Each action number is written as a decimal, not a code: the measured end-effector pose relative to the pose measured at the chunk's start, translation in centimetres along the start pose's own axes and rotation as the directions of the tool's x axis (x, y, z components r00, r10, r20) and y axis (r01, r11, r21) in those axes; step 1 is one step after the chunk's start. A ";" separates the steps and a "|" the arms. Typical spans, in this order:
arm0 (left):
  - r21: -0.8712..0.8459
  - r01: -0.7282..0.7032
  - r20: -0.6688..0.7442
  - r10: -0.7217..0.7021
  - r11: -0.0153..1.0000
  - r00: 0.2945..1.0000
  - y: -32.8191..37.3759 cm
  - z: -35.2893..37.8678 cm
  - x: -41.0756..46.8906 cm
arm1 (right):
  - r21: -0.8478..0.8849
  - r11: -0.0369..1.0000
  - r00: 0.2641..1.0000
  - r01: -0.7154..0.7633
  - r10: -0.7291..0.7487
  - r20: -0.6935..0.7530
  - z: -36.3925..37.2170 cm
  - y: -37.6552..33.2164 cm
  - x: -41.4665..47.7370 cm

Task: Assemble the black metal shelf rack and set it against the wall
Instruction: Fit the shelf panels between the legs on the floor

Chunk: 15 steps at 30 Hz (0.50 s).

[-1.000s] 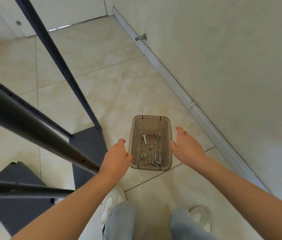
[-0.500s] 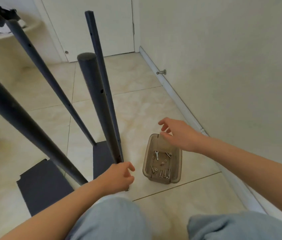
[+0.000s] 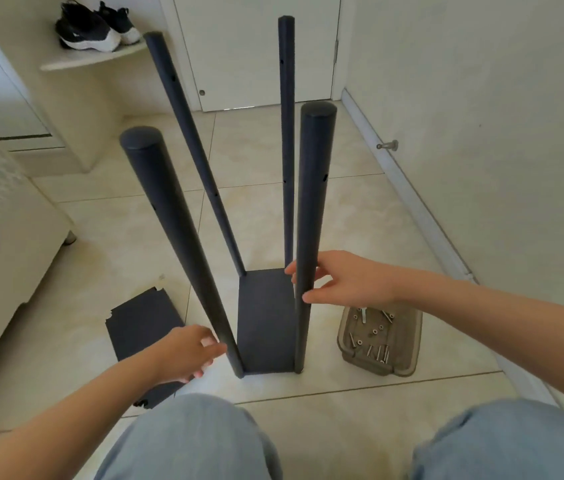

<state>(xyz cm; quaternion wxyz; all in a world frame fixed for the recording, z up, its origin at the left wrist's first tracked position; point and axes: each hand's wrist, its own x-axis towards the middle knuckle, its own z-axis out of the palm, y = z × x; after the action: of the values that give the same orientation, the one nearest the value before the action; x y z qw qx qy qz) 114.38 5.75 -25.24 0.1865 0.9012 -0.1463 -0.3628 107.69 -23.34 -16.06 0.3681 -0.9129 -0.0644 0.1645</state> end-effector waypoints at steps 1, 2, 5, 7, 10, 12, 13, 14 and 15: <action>0.009 -0.027 -0.033 0.027 1.000 0.999 -0.4 -0.5 -0.1 | 0.014 1.000 1.000 0.003 -0.003 0.018 0.1 -0.3 0.2; 0.010 -0.063 -0.057 0.063 0.998 0.996 -0.7 -1.0 -0.2 | 0.027 1.000 0.999 0.003 -0.004 0.037 0.2 -0.7 0.3; 0.019 -0.160 -0.083 0.161 0.987 0.983 -0.6 -2.4 -0.4 | 0.006 1.000 0.996 0.014 -0.015 0.088 -0.3 -1.5 0.7; 0.096 -0.198 -0.090 0.207 0.975 0.974 -0.7 -3.5 -0.6 | -0.025 0.999 0.994 0.023 -0.020 0.111 -0.5 -2.0 1.0; 0.204 -0.238 -0.072 0.257 0.950 0.964 -0.9 -5.8 -1.2 | -0.046 0.999 0.991 0.013 -0.006 0.132 -0.2 -2.2 1.4; 0.155 -0.265 -0.030 0.273 0.952 0.962 -0.4 -7.6 -1.7 | -0.061 0.998 0.991 0.005 0.003 0.130 0.3 -2.3 1.5; 0.114 -0.281 -0.010 0.284 0.953 0.959 0.1 -8.3 -1.9 | -0.069 0.998 0.992 0.004 0.004 0.123 0.4 -2.4 1.6; 0.080 -0.293 -0.001 0.294 0.953 0.956 0.5 -8.8 -2.0 | -0.079 0.997 0.994 0.005 0.004 0.113 0.6 -2.5 1.8; 0.068 -0.300 -0.002 0.301 0.951 0.954 0.9 -9.0 -2.1 | -0.086 0.996 0.995 0.007 0.002 0.103 0.9 -2.6 1.9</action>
<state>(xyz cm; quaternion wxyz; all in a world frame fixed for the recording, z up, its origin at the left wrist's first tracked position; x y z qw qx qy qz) 119.18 7.87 -17.59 0.2103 0.8763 -0.2926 -0.3197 109.13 -20.45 -15.35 0.3247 -0.9181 -0.0915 0.2081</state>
